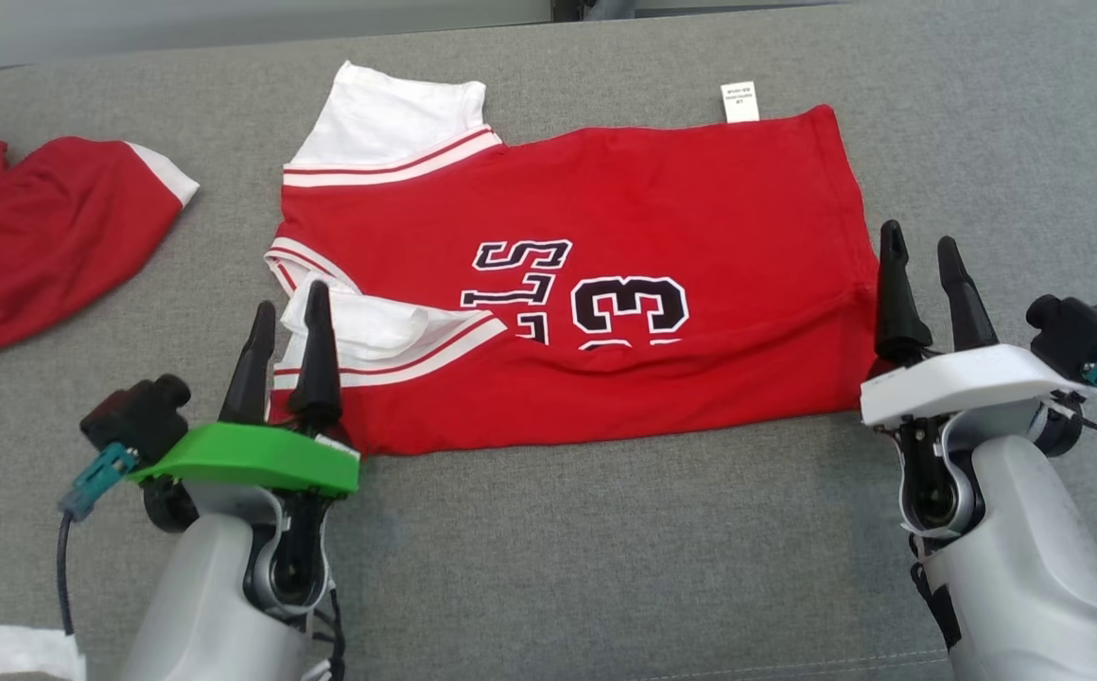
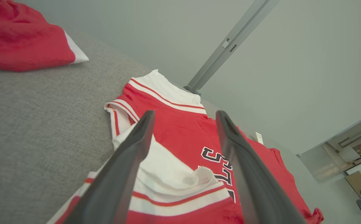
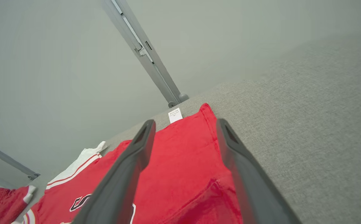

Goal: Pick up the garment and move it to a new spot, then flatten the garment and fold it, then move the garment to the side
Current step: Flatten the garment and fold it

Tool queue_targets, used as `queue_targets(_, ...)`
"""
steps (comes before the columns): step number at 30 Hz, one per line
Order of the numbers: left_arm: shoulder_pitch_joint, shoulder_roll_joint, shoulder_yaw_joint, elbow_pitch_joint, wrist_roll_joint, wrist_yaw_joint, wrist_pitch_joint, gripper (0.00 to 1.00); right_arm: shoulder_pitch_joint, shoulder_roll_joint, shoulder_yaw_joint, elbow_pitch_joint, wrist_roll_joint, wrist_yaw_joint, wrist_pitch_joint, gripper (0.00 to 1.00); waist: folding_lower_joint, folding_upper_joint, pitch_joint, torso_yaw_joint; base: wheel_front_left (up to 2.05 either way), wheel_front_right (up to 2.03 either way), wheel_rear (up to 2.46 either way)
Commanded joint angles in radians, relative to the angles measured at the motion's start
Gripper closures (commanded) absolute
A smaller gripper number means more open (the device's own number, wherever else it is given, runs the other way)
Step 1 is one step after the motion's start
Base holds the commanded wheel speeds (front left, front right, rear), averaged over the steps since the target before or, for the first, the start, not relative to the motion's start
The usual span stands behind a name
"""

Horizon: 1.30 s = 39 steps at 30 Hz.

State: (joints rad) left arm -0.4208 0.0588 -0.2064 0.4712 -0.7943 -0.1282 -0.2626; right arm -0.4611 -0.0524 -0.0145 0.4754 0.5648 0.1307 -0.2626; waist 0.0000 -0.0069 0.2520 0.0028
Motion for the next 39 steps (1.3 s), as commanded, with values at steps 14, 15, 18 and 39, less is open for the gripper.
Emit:
queue_targets(14,0.252,0.099,-0.003,-0.030,0.032,0.047,0.083,0.00,0.236,0.001,-0.050,-0.136,-0.162,0.000,-0.003,0.00,0.0000,0.0069,-0.067,0.014,0.00,0.00,0.00)
queue_targets(15,0.254,0.096,-0.004,-0.027,0.027,0.051,0.092,0.00,0.238,0.001,-0.049,-0.137,-0.160,0.000,-0.003,0.00,0.0000,0.0069,-0.067,0.012,0.00,0.00,0.00)
queue_targets(18,0.236,0.086,-0.009,-0.003,0.015,0.058,0.112,0.00,0.237,0.001,-0.039,-0.137,-0.153,0.000,-0.003,0.00,0.0000,0.0069,-0.062,0.002,0.00,0.00,0.00)
queue_targets(39,0.149,0.051,0.013,0.150,-0.050,0.052,0.117,1.00,0.220,0.002,-0.022,-0.113,-0.147,0.000,0.004,0.00,0.0000,0.0069,-0.038,-0.028,0.00,0.00,0.00)
